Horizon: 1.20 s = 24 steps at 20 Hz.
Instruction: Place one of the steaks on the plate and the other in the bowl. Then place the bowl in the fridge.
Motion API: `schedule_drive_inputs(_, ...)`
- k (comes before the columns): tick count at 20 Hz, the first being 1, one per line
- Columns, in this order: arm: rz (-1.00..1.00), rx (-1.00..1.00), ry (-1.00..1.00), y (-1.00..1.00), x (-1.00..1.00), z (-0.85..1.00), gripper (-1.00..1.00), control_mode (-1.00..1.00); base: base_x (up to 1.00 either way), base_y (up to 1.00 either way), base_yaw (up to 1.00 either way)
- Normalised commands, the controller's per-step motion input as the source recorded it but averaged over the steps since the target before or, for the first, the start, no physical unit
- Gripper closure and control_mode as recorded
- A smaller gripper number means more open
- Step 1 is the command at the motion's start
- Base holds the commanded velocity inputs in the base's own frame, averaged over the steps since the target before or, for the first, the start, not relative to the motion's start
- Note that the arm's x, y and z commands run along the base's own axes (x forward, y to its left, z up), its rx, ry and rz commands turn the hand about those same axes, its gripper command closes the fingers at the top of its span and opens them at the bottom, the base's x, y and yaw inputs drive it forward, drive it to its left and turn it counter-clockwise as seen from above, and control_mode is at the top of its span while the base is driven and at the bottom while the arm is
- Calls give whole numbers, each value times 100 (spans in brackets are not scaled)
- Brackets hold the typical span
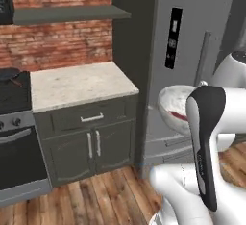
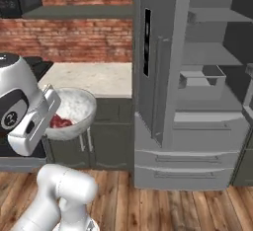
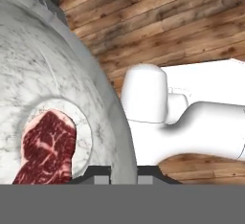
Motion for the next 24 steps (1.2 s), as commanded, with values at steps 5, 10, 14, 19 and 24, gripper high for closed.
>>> schedule_drive_inputs(5,0,0,0,0,0,0,100,100,0,-68,-79)
schedule_drive_inputs(10,0,0,0,0,0,0,100,100,-2,-100,-35)
schedule_drive_inputs(14,0,0,0,0,0,0,100,100,17,-100,29)
schedule_drive_inputs(19,0,0,0,0,0,0,100,100,29,-83,50)
schedule_drive_inputs(24,0,0,0,0,0,0,100,100,38,-48,43)
